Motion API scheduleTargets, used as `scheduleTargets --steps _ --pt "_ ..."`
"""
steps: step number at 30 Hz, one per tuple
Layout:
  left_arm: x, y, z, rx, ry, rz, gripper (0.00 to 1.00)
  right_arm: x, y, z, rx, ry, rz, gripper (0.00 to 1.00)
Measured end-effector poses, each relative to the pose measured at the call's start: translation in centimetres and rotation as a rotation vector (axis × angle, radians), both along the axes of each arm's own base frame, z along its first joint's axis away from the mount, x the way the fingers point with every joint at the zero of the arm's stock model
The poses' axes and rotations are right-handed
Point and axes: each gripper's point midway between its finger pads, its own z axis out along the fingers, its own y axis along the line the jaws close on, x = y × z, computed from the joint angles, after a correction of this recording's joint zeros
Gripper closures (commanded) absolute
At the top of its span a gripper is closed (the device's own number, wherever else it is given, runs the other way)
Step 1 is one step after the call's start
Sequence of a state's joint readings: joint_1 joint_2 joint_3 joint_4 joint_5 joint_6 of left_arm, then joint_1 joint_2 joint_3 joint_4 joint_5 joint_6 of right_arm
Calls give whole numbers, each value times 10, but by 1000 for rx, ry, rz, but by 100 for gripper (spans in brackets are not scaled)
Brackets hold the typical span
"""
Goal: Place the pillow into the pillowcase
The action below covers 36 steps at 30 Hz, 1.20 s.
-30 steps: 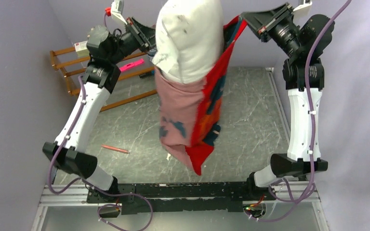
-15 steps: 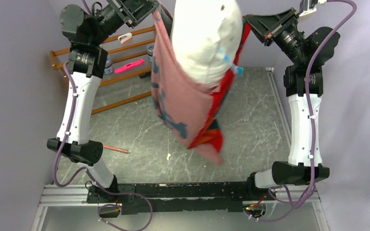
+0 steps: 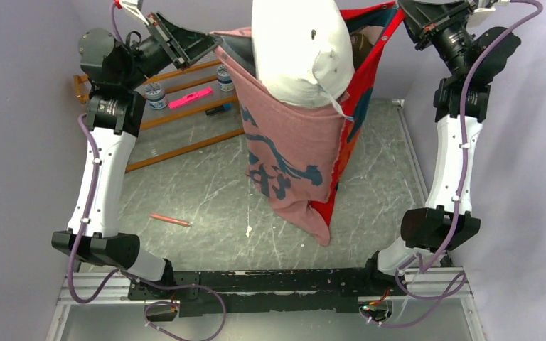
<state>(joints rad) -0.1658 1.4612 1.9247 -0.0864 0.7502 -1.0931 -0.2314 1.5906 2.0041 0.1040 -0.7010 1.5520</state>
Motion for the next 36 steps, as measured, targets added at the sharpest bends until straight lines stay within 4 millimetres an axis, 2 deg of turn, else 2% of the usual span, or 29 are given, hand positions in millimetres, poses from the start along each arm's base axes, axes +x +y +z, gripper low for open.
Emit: scheduleTargets --steps 2,5,10,15,18,20,22,23,25,26,28,29,31,32,34,36 --pt "5 5 8 -27 -8 -8 95 1 -11 1 5 0 -23 100" --pt "20 10 22 -64 -26 -8 95 -11 -7 7 -15 -26 -12 100" --pt "43 9 40 -109 -50 -21 95 -46 27 -4 -97 -35 38 100" --pt "60 9 37 -139 -27 -26 95 -87 65 -12 -228 -56 69 100" --pt "64 5 28 -146 -11 -25 95 -97 80 -18 -277 -65 92 100" --pt "60 -4 19 -143 11 -36 95 -92 89 -22 -301 -61 118 100" --pt "47 -20 8 -136 34 -61 95 -78 96 -22 -314 -56 136 100" --pt "40 -28 3 -133 46 -73 95 -66 98 -21 -315 -53 142 100" --pt "11 -52 -7 -129 58 -102 95 -35 96 -14 -304 -57 145 100" --pt "-9 -62 -11 -129 61 -121 95 -18 91 -12 -289 -52 141 100" --pt "-43 -70 -10 -138 57 -160 95 13 76 -13 -246 -31 128 100" --pt "-59 -70 -4 -146 40 -179 95 27 67 -17 -224 -15 118 100" --pt "-76 -65 12 -152 -3 -186 95 49 50 -30 -194 36 99 100" --pt "-78 -63 22 -148 -27 -173 95 55 46 -38 -192 60 94 100" --pt "-67 -62 44 -134 -79 -130 95 56 45 -52 -205 94 84 100" --pt "-45 -62 68 -127 -136 -94 95 39 62 -69 -239 132 90 100"
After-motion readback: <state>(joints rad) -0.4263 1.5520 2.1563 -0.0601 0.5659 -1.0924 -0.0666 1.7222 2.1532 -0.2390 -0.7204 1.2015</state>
